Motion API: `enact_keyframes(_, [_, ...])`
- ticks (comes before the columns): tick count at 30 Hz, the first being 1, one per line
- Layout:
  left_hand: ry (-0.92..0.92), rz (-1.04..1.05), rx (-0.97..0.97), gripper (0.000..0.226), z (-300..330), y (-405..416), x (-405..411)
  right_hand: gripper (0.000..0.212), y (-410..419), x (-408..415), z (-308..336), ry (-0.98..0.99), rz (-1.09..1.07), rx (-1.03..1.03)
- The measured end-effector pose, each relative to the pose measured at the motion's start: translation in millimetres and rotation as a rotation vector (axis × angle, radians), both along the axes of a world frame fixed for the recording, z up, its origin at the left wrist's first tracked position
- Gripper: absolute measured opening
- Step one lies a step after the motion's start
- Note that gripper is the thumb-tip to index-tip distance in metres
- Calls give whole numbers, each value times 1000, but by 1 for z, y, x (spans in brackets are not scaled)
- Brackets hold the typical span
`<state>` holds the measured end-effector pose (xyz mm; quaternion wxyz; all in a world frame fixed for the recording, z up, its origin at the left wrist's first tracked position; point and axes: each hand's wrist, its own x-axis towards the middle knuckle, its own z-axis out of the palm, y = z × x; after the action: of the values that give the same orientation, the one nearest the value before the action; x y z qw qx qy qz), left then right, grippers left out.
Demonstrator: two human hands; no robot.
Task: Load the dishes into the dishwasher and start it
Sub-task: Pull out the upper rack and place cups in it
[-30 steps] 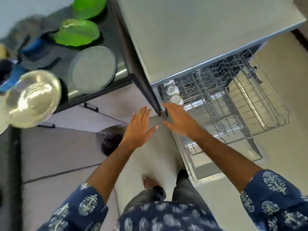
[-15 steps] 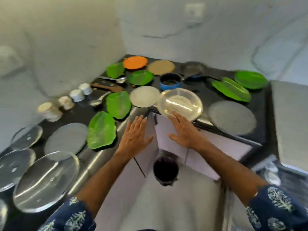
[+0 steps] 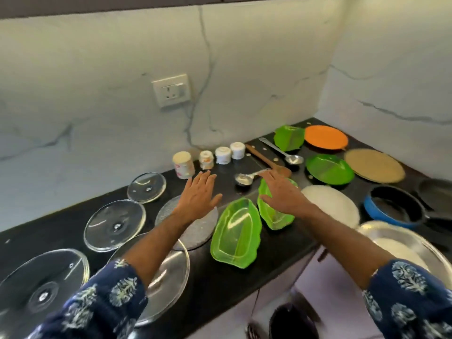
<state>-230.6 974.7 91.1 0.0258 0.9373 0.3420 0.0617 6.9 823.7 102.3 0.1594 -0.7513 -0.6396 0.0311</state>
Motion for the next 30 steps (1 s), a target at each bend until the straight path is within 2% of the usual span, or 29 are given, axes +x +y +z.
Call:
enact_keyframes(6, [117,221,-69,63,8,94,7,67,136,36,-9,71,91,-121])
enact_keyframes(11, [67,385,-146,55,12,146,3,63,218,43,-26,40,254,-204])
enact_keyframes(17, [130,409,-124,52,9,164,-4,59,288,19,-34,-101,366,-263])
enact_keyframes(21, [174,380,-86,52,5,161,-4,60,324,9,-40,-212,362,-266])
enact_keyframes(25, [134,374,-80,55,5,162,-12,70,348,4,-56,-317,368,-289])
enact_keyframes(30, [109,380,-97,54,-3,168,-28,64,355,-2,-72,-414,364,-339])
